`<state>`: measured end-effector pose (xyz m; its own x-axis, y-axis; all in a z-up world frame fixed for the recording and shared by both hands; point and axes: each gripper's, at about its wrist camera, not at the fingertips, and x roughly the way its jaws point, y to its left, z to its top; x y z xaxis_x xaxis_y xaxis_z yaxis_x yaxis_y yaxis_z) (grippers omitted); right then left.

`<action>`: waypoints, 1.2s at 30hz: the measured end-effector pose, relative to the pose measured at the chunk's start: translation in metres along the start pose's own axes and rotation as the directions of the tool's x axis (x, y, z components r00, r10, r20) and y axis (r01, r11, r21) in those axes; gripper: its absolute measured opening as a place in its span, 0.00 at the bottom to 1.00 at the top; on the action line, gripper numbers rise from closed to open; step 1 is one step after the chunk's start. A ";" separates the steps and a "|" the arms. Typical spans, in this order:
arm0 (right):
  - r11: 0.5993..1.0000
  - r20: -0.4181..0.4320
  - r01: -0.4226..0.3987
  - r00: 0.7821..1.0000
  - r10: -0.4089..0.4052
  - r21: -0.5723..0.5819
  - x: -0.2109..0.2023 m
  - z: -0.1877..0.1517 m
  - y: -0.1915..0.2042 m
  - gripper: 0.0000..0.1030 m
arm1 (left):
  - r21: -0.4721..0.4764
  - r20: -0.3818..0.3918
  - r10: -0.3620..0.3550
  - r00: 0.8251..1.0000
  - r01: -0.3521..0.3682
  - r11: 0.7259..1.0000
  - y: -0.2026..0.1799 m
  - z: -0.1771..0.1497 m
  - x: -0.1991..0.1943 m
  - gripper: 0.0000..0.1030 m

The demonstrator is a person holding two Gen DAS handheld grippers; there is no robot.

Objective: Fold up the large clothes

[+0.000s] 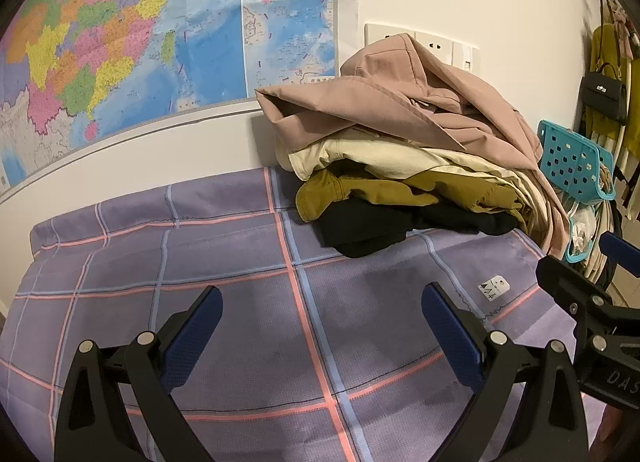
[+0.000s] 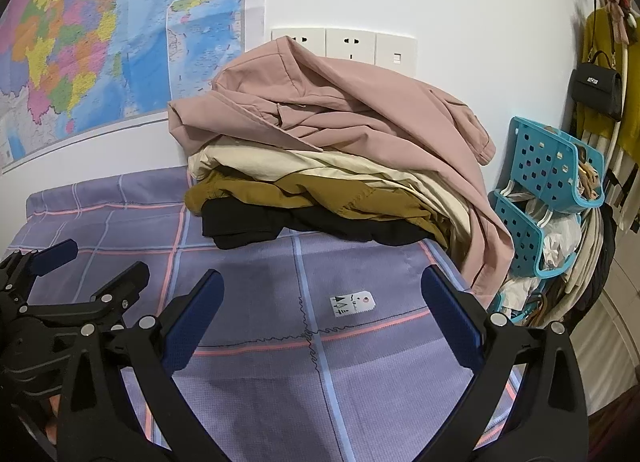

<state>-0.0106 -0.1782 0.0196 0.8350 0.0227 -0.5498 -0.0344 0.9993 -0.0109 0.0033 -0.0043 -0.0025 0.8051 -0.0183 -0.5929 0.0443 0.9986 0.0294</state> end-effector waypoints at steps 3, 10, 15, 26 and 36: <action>1.000 0.001 0.000 1.000 0.000 0.000 0.000 0.000 0.000 0.95 | 0.000 -0.002 -0.002 1.000 0.002 1.000 0.000 0.000 0.000 0.93; 1.000 0.004 0.002 1.000 -0.002 -0.002 -0.001 0.002 0.001 0.95 | -0.004 -0.001 -0.003 1.000 0.003 1.000 0.000 0.000 0.001 0.93; 1.000 0.005 -0.001 1.000 0.001 -0.001 -0.001 0.002 0.001 0.95 | -0.008 0.000 -0.006 1.000 0.006 1.000 0.001 0.000 0.001 0.93; 1.000 0.009 -0.003 1.000 0.003 -0.001 -0.002 0.002 0.000 0.95 | -0.012 0.002 -0.008 1.000 0.008 1.000 0.001 -0.002 0.001 0.93; 1.000 0.006 -0.003 1.000 0.003 -0.001 -0.001 0.002 0.000 0.95 | -0.012 0.001 -0.006 1.000 0.006 1.000 0.001 -0.003 0.000 0.93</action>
<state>-0.0104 -0.1786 0.0222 0.8384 0.0259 -0.5445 -0.0376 0.9992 -0.0103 0.0014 -0.0033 -0.0043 0.8056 -0.0243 -0.5919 0.0420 0.9990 0.0162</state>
